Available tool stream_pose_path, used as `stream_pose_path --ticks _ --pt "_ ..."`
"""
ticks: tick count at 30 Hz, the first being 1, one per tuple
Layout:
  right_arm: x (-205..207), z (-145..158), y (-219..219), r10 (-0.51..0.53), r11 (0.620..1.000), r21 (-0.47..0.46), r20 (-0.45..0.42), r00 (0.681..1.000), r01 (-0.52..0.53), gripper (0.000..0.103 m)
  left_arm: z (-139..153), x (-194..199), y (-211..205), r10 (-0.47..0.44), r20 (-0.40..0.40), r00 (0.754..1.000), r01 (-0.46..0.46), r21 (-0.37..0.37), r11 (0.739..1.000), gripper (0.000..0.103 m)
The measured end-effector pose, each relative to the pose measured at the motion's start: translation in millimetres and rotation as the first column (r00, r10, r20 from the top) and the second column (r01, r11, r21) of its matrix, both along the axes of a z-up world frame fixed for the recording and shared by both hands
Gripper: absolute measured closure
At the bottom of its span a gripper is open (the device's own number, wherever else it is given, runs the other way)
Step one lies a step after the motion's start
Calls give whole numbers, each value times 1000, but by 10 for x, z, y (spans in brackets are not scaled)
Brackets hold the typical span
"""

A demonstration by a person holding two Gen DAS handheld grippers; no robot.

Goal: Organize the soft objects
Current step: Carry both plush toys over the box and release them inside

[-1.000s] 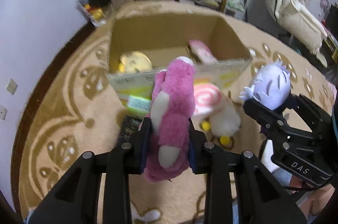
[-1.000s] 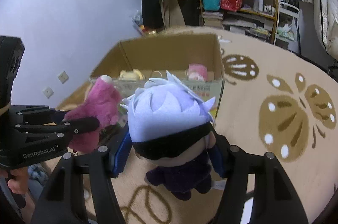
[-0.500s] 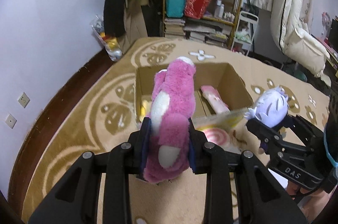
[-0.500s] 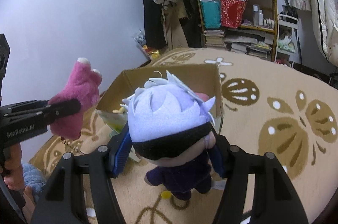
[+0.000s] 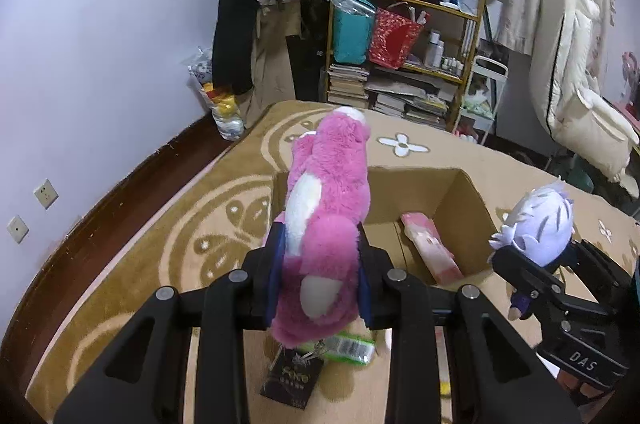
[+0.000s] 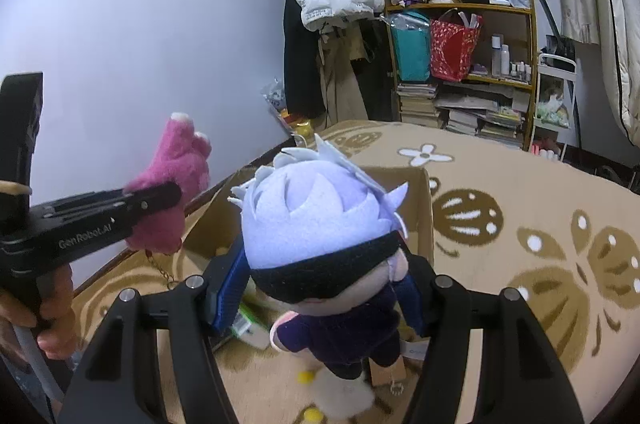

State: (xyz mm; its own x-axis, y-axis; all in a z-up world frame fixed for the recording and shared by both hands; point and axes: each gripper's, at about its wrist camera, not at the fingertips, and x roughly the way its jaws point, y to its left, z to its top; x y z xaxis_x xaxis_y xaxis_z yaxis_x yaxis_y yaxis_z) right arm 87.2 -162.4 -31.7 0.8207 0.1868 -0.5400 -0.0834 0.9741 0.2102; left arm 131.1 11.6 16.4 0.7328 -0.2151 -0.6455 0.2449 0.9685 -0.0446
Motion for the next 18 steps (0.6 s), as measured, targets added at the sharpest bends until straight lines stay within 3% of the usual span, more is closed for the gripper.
stream_pose_path --ticks 10,18 --pt "276 -10 -19 16 1000 -8 11 1000 -16 34 -9 202 -90 38 54 998 -37 -7 999 73" --pt "460 -35 -20 21 1000 -21 19 1000 -21 33 -223 316 -139 49 -5 999 -49 -13 999 72"
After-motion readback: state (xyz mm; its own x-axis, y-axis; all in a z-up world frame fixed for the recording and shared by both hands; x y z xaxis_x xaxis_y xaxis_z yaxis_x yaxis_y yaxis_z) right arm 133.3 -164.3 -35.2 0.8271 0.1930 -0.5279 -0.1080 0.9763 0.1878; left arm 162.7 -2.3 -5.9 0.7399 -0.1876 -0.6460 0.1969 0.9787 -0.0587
